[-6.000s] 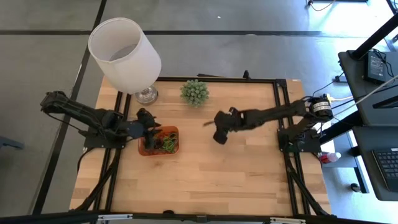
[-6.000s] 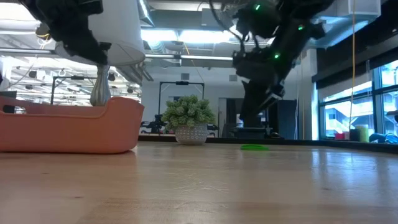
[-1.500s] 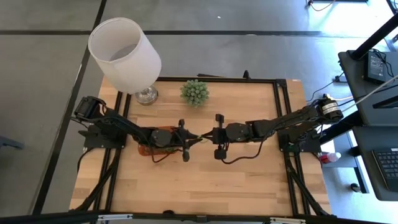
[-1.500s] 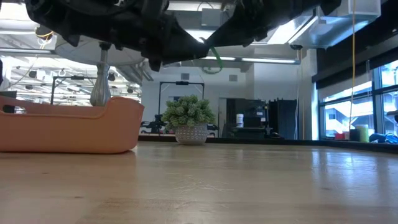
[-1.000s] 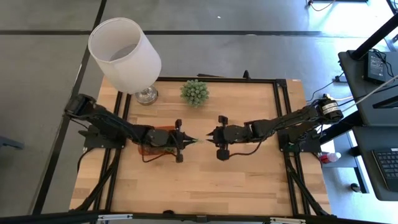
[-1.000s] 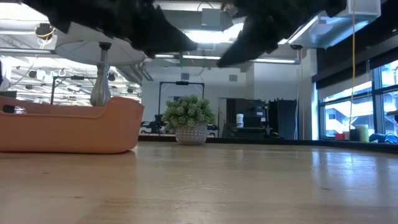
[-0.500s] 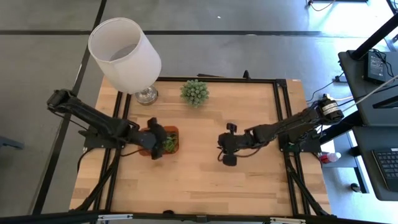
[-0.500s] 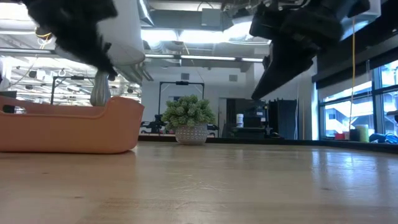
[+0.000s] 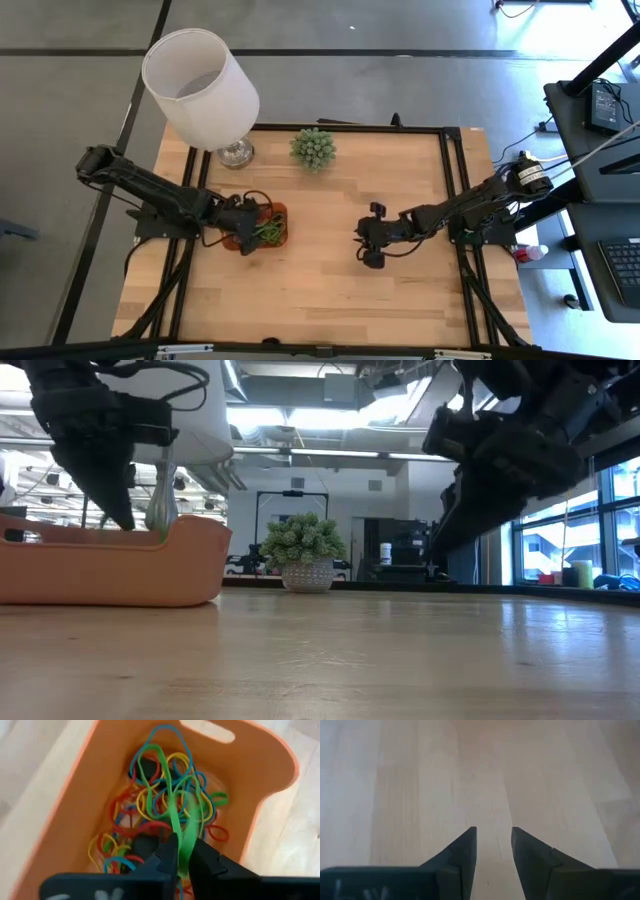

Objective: Pick and place rubber bands into bin
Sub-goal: Put the green rubber band into the orange bin, then return to Home Position

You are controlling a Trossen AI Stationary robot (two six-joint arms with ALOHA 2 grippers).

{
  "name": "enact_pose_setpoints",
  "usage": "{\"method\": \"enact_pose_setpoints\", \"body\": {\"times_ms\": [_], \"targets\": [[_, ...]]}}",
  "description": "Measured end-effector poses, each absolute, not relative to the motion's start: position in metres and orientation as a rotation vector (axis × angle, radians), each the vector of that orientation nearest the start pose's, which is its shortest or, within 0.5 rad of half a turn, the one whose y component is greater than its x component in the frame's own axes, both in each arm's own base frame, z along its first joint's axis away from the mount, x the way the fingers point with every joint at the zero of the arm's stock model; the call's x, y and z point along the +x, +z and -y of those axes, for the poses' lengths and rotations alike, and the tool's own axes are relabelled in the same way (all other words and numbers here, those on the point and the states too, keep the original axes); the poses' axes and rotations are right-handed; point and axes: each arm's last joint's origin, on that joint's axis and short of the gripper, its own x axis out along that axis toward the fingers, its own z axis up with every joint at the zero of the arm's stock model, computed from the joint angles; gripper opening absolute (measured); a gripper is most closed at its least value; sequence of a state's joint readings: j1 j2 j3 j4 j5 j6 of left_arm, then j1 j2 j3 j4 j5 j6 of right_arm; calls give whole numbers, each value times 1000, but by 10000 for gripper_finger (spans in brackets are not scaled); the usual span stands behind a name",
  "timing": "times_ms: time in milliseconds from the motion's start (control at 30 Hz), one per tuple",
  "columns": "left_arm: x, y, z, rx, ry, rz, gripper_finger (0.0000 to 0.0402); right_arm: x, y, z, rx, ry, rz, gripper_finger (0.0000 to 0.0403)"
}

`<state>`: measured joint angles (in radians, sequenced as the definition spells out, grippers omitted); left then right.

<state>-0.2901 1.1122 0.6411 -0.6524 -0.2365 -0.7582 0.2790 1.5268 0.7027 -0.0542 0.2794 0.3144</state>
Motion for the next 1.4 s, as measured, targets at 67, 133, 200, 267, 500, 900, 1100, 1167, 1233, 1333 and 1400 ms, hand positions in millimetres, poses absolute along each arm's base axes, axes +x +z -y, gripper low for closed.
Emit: {"method": "enact_pose_setpoints", "body": {"times_ms": [67, 133, 200, 267, 500, 900, 1100, 1167, 1233, 1333, 1400], "targets": [[183, 196, 48, -437, 379, -1034, 47, 270, 152, -69, 65, -137, -833, 126], [183, 195, 48, -466, 389, -1045, 67, 269, 152, -69, 74, -142, -832, 126], [181, 194, 48, -474, 405, -1061, 87, 269, 152, -69, 73, -142, -831, 126], [178, 193, 47, -462, 417, -1087, 106, 270, 152, -69, 73, -139, -825, 126], [161, 199, 39, -430, 459, -1143, 137, 270, 153, -69, 73, -136, -817, 127], [147, 246, 23, -226, 414, -803, 73, 273, 155, -70, 53, -116, -781, 127], [149, 231, 23, -65, 322, -659, 6, 275, 157, -70, 48, -108, -758, 127], [150, 223, 24, -32, 272, -620, 2, 275, 157, -71, 49, -107, -753, 127], [147, 214, 23, -17, 244, -586, 1, 275, 157, -71, 50, -107, -752, 127], [140, 203, 22, 5, 224, -527, 2, 275, 157, -71, 51, -107, -750, 127], [134, 197, 21, 16, 207, -489, 1, 275, 157, -71, 52, -107, -750, 127]]}}
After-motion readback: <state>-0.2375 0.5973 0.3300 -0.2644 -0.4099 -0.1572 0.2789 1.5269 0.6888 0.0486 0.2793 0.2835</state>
